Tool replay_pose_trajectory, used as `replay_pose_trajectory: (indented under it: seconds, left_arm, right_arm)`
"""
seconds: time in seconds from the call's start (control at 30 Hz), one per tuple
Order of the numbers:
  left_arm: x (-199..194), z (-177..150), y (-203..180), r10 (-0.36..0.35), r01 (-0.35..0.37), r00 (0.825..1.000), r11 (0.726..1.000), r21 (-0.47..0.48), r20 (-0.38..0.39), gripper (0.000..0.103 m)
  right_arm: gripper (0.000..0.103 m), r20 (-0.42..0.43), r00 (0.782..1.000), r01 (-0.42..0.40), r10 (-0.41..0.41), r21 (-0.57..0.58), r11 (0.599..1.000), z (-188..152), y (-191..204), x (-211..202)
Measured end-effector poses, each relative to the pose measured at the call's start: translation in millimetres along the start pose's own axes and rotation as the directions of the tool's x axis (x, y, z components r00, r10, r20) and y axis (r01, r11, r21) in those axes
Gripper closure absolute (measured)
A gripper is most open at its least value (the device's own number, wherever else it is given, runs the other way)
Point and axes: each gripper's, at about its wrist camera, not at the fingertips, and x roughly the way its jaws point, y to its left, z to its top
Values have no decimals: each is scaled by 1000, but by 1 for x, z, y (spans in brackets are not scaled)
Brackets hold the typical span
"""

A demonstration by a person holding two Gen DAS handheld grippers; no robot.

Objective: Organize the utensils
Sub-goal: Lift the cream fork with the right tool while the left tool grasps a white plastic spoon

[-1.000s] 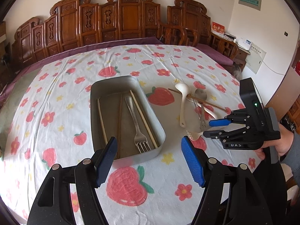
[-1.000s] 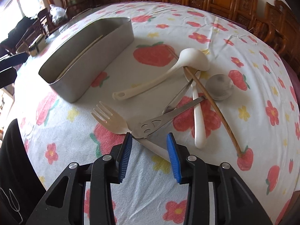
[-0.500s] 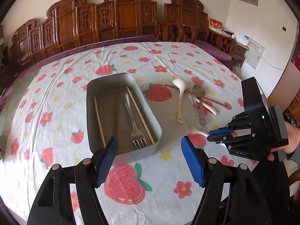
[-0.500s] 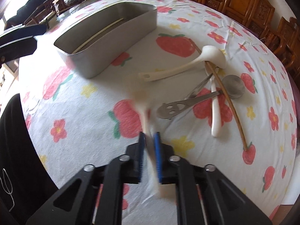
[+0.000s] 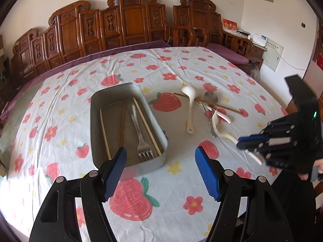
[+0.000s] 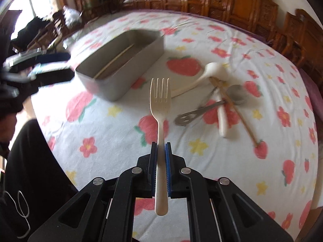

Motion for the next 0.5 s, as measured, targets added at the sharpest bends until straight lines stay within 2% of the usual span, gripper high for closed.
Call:
replay_pose_trajectory:
  seconds: [0.27, 0.5]
  left_arm:
    - [18, 13, -28, -28, 28, 999, 999, -15, -20, 36]
    - [42, 39, -58, -36, 36, 999, 999, 4, -31, 39]
  right_arm:
    - [94, 104, 991, 75, -88, 126, 989, -9, -55, -36]
    - [94, 173, 978, 82, -113, 177, 981, -18, -86, -62]
